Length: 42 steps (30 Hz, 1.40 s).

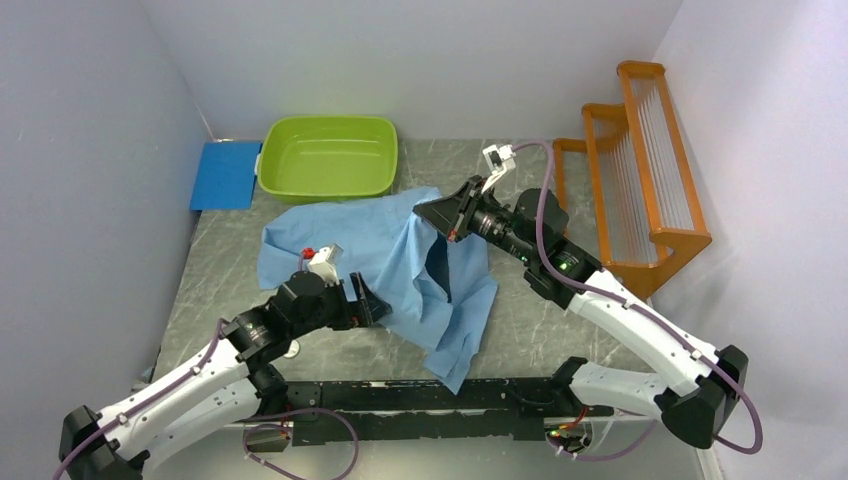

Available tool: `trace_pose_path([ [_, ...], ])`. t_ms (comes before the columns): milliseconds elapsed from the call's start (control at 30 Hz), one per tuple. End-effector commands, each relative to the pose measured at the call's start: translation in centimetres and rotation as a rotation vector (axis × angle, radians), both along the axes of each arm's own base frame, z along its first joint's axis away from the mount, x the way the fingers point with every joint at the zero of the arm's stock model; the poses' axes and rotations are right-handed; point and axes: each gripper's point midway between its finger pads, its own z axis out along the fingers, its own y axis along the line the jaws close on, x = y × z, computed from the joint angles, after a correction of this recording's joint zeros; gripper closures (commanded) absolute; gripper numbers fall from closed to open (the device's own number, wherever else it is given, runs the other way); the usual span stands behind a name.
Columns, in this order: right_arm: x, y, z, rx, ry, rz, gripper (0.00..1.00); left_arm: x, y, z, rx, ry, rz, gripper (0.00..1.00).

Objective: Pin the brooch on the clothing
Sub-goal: Flatten out the clothes at the center of the board.

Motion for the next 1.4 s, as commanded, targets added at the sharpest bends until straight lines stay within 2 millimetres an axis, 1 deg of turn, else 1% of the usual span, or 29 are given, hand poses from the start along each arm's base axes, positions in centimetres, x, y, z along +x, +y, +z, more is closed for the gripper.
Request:
trace_pose_path([
  [0,2.1,-1.6,4.7,0.056,-0.108,-0.146,1.00,0.1,0.6,1.1,0.013,-0.032,0.014,0.06],
  [67,2.9,-2.1,4.9,0.053,-0.108,-0.198,1.00,-0.1,0.9,1.4,0.001,-0.035,0.020,0.06],
  [133,3.4,-2.6,5.2,0.054,-0.114,-0.228,1.00,-0.3,0.9,1.1,-0.031,-0.028,0.036,0.06],
  [233,3.8,-3.6,5.2,0.051,-0.118,-0.272,1.00,-0.7,0.4,-0.5,-0.090,0.009,0.041,0.07],
  [300,4.3,-4.6,4.7,0.033,-0.106,-0.312,1.00,-0.8,0.0,-1.5,-0.125,0.032,0.040,0.07],
  [400,5.7,-6.3,2.5,-0.025,-0.083,-0.375,1.00,-0.8,-0.9,-2.9,-0.152,0.067,0.028,0.08],
  [433,6.4,-7.2,1.6,-0.050,-0.075,-0.400,1.00,-0.8,-1.2,-3.2,-0.156,0.073,0.019,0.08],
  [500,8.0,-9.1,-0.4,-0.078,-0.026,-0.443,1.00,-0.7,-1.7,-4.0,-0.148,0.095,0.006,0.08],
  [533,8.8,-10.2,-1.1,-0.076,-0.001,-0.455,1.00,-0.5,-2.2,-3.9,-0.157,0.092,-0.003,0.08],
  [567,9.8,-11.7,-1.8,-0.069,0.021,-0.481,1.00,-0.3,-2.5,-4.3,-0.148,0.100,-0.012,0.08],
  [667,11.4,-14.0,-3.4,-0.056,0.078,-0.505,1.00,0.3,-3.6,-5.3,-0.120,0.128,-0.033,0.08],
  [733,12.4,-14.8,-4.1,-0.069,0.108,-0.510,1.00,0.8,-4.5,-5.7,-0.115,0.129,-0.054,0.08],
  [833,13.2,-15.5,-4.2,-0.078,0.123,-0.516,1.00,2.0,-5.7,-6.0,-0.119,0.104,-0.069,0.09],
  [1000,13.9,-16.4,-3.5,-0.072,0.113,-0.542,1.00,3.9,-8.1,-6.1,-0.136,0.037,-0.118,0.13],
  [1067,14.0,-16.4,-3.3,-0.067,0.112,-0.538,1.00,4.7,-9.0,-6.2,-0.148,0.017,-0.131,0.17],
  [1133,13.9,-16.3,-3.2,-0.062,0.115,-0.523,1.00,5.5,-9.6,-6.3,-0.158,-0.003,-0.130,0.23],
  [1167,13.9,-16.2,-3.3,-0.060,0.118,-0.518,1.00,6.0,-9.8,-6.3,-0.162,-0.011,-0.125,0.29],
  [1233,13.8,-16.1,-3.2,-0.059,0.118,-0.509,1.00,6.8,-10.0,-6.0,-0.172,-0.018,-0.120,0.44],
  [1267,13.7,-16.1,-3.1,-0.060,0.114,-0.509,1.00,7.0,-10.1,-5.8,-0.170,-0.017,-0.122,0.53],
  [1300,13.5,-16.2,-3.4,-0.071,0.127,-0.508,1.00,7.1,-10.2,-5.4,-0.163,-0.026,-0.132,0.61],
  [1367,13.1,-16.3,-3.1,-0.081,0.119,-0.508,1.00,7.1,-10.1,-4.3,-0.143,-0.039,-0.138,0.73],
])
